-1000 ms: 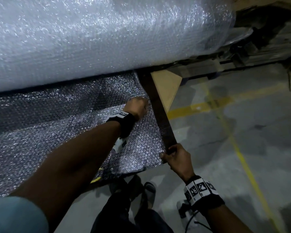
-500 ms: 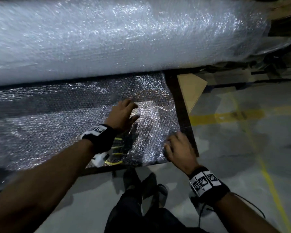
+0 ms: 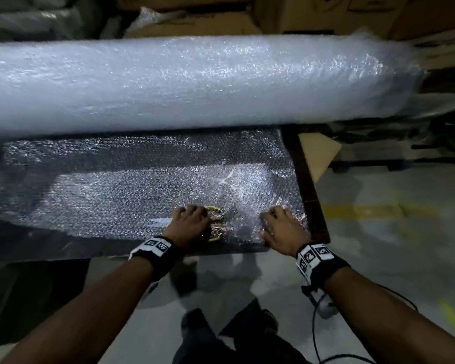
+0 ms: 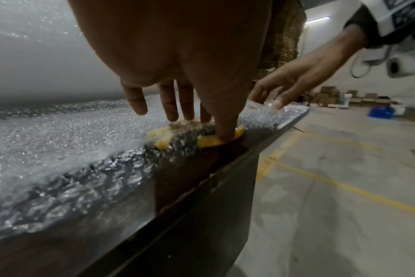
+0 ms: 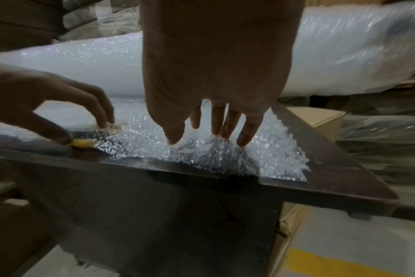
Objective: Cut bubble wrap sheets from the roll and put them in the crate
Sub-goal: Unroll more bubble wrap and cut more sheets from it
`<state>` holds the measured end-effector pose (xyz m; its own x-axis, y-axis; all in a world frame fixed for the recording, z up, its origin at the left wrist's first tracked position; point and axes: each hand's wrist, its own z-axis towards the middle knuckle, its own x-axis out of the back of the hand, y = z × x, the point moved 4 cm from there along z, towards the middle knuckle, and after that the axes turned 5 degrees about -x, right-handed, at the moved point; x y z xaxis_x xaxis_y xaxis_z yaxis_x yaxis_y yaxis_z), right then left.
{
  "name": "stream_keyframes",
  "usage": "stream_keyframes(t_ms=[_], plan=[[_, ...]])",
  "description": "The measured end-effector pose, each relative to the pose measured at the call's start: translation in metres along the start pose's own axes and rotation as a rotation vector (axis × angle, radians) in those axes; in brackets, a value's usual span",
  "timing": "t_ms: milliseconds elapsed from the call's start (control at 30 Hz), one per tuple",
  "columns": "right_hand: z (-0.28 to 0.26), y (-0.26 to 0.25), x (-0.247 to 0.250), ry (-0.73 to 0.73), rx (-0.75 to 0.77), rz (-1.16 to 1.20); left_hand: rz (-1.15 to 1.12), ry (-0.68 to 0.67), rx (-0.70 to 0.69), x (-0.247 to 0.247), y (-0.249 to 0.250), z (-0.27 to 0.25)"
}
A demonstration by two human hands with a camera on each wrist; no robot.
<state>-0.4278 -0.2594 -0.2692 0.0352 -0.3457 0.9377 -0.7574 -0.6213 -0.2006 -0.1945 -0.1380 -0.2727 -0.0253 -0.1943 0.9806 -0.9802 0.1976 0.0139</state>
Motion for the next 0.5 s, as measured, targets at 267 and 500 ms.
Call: stream_keyframes(t_ms=[267, 500], plan=[[0.0, -0.018, -0.003, -0.07, -0.15, -0.046, 0.019, 0.205, -0.142, -0.012, -0.004, -0.009], [0.001, -0.04, -0.013, -0.057, -0.3, -0.22, -0.063, 0.144, -0.045, -0.01, -0.022, -0.012]])
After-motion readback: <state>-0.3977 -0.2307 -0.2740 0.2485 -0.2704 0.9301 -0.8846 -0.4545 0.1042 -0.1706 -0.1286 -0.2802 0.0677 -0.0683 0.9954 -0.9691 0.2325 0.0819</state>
